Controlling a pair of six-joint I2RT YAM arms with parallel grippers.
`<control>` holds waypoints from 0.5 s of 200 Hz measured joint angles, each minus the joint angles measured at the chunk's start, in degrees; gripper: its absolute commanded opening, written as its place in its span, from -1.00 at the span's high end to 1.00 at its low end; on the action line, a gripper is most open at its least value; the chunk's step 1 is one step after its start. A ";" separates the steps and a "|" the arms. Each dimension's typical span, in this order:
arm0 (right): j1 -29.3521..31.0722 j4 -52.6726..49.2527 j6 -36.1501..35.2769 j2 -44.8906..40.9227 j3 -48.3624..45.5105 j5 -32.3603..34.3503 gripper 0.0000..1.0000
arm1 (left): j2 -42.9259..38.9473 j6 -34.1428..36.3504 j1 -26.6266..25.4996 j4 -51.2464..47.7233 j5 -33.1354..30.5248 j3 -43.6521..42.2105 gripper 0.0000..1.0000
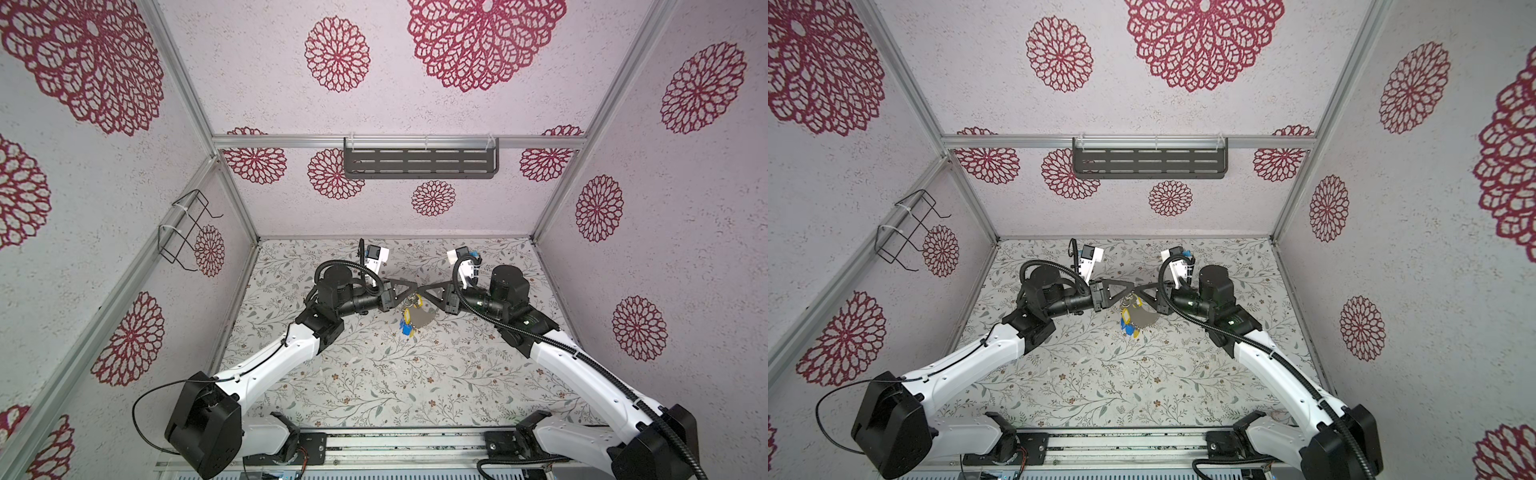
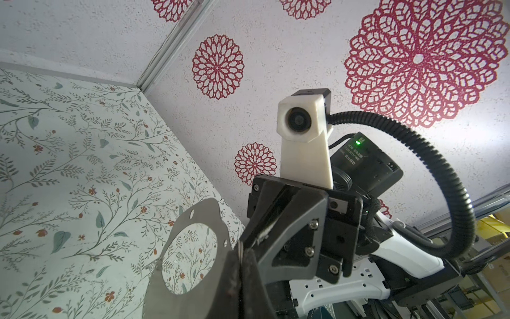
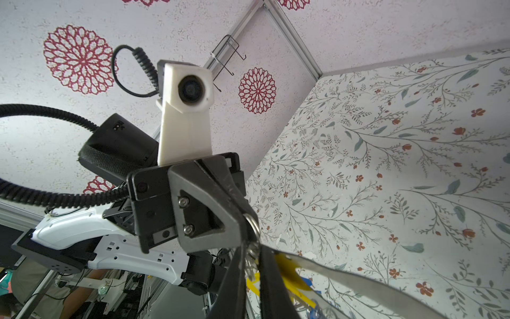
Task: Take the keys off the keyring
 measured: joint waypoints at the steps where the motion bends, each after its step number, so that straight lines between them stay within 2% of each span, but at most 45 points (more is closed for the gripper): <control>1: -0.02 0.04 0.09 0.04 -0.02 0.00 0.85 | 0.00 0.00 0.00 0.04 -0.02 0.00 1.00; 35: -0.48 5.66 3.76 1.97 -1.31 -0.61 1.00 | 0.61 -0.50 0.59 1.05 -0.50 0.04 1.00; 79: -0.66 10.58 7.28 3.78 -2.34 -0.79 1.00 | 1.11 -0.79 0.83 1.51 -1.99 0.04 1.00; 92: -0.70 10.73 7.34 3.69 -2.34 -0.74 0.66 | 1.11 -1.05 0.83 2.05 -2.10 0.02 1.00; 100: -0.72 10.54 6.80 3.54 -2.34 -0.96 0.59 | 1.11 -1.31 0.83 2.32 -2.10 -0.02 1.00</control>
